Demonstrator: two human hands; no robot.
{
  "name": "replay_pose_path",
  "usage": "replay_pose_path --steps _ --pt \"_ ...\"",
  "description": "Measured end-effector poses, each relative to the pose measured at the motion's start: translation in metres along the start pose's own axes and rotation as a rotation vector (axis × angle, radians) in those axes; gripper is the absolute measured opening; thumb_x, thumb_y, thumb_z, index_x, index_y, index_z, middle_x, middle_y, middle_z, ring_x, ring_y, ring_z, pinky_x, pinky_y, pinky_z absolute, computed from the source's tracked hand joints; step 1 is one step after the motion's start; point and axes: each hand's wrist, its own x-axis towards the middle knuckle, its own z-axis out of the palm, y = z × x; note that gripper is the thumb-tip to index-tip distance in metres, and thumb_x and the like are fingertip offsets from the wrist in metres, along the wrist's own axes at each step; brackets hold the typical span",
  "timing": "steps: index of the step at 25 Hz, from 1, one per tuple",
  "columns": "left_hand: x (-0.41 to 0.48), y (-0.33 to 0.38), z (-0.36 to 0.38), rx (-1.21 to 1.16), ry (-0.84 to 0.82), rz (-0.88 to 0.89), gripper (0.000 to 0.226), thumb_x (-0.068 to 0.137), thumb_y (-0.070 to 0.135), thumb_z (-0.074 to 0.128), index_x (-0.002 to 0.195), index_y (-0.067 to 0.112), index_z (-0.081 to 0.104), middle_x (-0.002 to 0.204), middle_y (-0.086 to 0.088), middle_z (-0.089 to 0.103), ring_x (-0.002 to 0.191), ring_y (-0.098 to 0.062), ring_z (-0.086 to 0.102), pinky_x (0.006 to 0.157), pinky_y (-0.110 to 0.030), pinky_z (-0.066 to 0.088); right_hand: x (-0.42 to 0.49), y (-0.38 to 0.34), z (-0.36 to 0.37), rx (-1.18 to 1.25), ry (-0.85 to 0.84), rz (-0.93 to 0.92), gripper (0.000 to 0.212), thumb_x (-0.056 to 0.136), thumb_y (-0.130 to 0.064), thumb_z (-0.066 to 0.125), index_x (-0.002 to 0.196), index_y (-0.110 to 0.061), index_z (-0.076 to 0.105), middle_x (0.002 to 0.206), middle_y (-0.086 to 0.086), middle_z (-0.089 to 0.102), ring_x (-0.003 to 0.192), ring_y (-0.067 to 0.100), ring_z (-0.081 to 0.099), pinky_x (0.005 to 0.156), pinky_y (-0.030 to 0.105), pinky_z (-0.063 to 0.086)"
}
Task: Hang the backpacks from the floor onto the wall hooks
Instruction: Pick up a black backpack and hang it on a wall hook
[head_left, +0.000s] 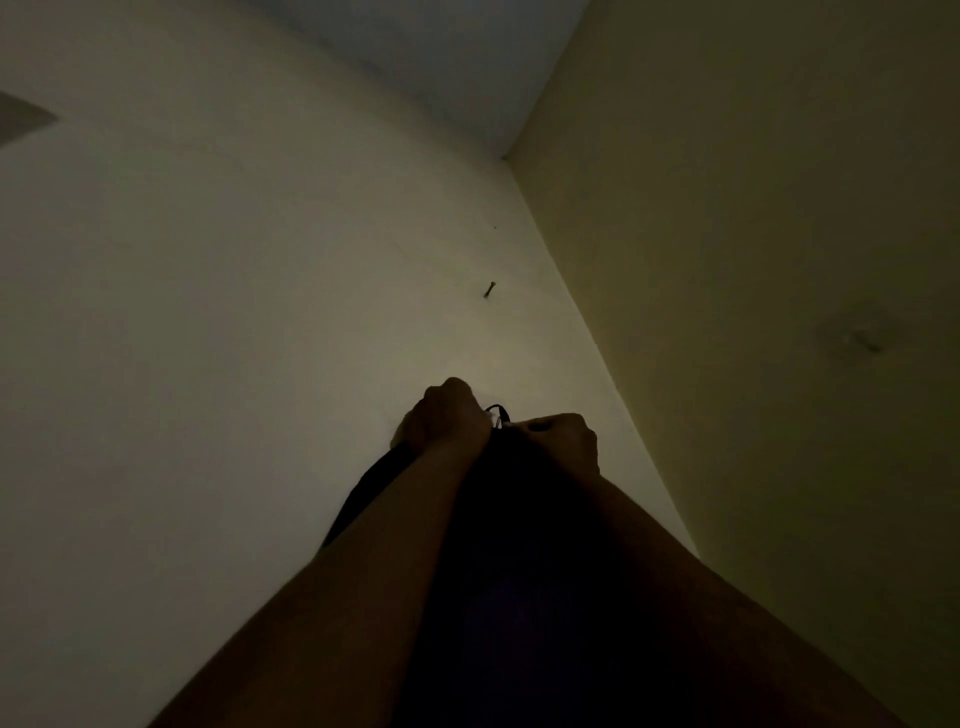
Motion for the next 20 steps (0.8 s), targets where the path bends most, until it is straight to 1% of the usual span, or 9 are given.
replay_pose_path --steps 2,5,6,8,10,13,16,18,20 --pt "0.007 0.006 -0.004 0.034 -0.029 -0.005 0.036 0.081 0.027 0.065 0.108 0.004 0.060 0.121 -0.018 0.061 0.111 -0.034 0.059 0.091 -0.040 0.048 0.004 0.002 0.005 0.009 0.019 0.037 0.031 0.073 -0.040 0.073 0.088 -0.013 0.076 0.095 0.010 0.074 0.086 0.026 0.069 0.081 0.028 0.055" --pt "0.011 0.012 -0.009 0.055 -0.053 -0.055 0.040 0.082 0.020 0.066 0.115 0.003 0.054 0.129 -0.018 0.055 0.118 -0.032 0.054 0.094 -0.037 0.046 0.002 0.002 -0.001 0.035 -0.037 0.107 0.035 0.077 -0.034 0.071 0.097 -0.005 0.072 0.107 0.015 0.070 0.096 0.029 0.066 0.078 0.026 0.047" --pt "0.011 0.013 -0.010 0.064 -0.057 -0.066 0.039 0.082 0.019 0.066 0.116 0.003 0.053 0.129 -0.018 0.054 0.119 -0.032 0.053 0.094 -0.036 0.046 0.000 0.001 -0.004 0.046 -0.047 0.122 0.036 0.077 -0.034 0.071 0.096 -0.003 0.070 0.108 0.016 0.069 0.095 0.029 0.065 0.076 0.025 0.045" --pt "0.008 0.013 -0.008 0.073 -0.071 -0.074 0.039 0.083 0.018 0.065 0.116 0.002 0.053 0.130 -0.018 0.053 0.120 -0.032 0.052 0.095 -0.036 0.046 -0.008 0.001 -0.007 0.048 -0.056 0.144 0.030 0.077 -0.032 0.072 0.088 -0.005 0.069 0.106 0.015 0.070 0.086 0.026 0.063 0.072 0.024 0.044" --pt "0.002 0.010 -0.005 0.062 -0.084 -0.073 0.038 0.083 0.018 0.065 0.115 0.001 0.052 0.129 -0.019 0.053 0.119 -0.033 0.052 0.096 -0.037 0.045 -0.017 0.004 -0.007 0.015 -0.080 0.111 0.031 0.078 -0.034 0.071 0.091 -0.005 0.072 0.104 0.014 0.071 0.084 0.025 0.064 0.074 0.025 0.046" --pt "-0.009 0.004 -0.003 0.035 -0.083 -0.051 0.035 0.083 0.019 0.063 0.110 -0.002 0.056 0.122 -0.023 0.057 0.113 -0.036 0.056 0.093 -0.040 0.048 -0.031 0.007 -0.009 -0.046 -0.097 -0.021 0.034 0.085 -0.035 0.063 0.101 -0.006 0.073 0.106 0.014 0.072 0.097 0.026 0.066 0.080 0.025 0.048" --pt "-0.024 0.002 -0.009 -0.053 -0.067 -0.038 0.038 0.080 0.029 0.066 0.101 -0.002 0.066 0.108 -0.023 0.067 0.101 -0.036 0.063 0.085 -0.039 0.053 -0.047 0.002 -0.021 -0.119 -0.149 -0.118 0.035 0.095 -0.031 0.047 0.117 -0.011 0.066 0.125 0.011 0.065 0.116 0.026 0.058 0.093 0.025 0.041" --pt "-0.037 0.005 -0.014 -0.153 -0.032 -0.037 0.041 0.082 0.037 0.064 0.095 -0.002 0.069 0.101 -0.024 0.070 0.096 -0.036 0.064 0.081 -0.039 0.052 -0.059 -0.002 -0.029 -0.139 -0.155 -0.131 0.039 0.099 -0.030 0.037 0.124 -0.011 0.061 0.131 0.012 0.060 0.122 0.027 0.053 0.097 0.026 0.038" --pt "-0.064 0.014 -0.024 -0.226 -0.017 -0.011 0.043 0.088 0.034 0.057 0.087 -0.007 0.068 0.095 -0.027 0.069 0.093 -0.038 0.063 0.077 -0.038 0.049 -0.083 -0.008 -0.045 -0.101 -0.148 -0.120 0.041 0.100 -0.029 0.035 0.129 -0.010 0.056 0.134 0.012 0.057 0.124 0.028 0.051 0.098 0.026 0.037"
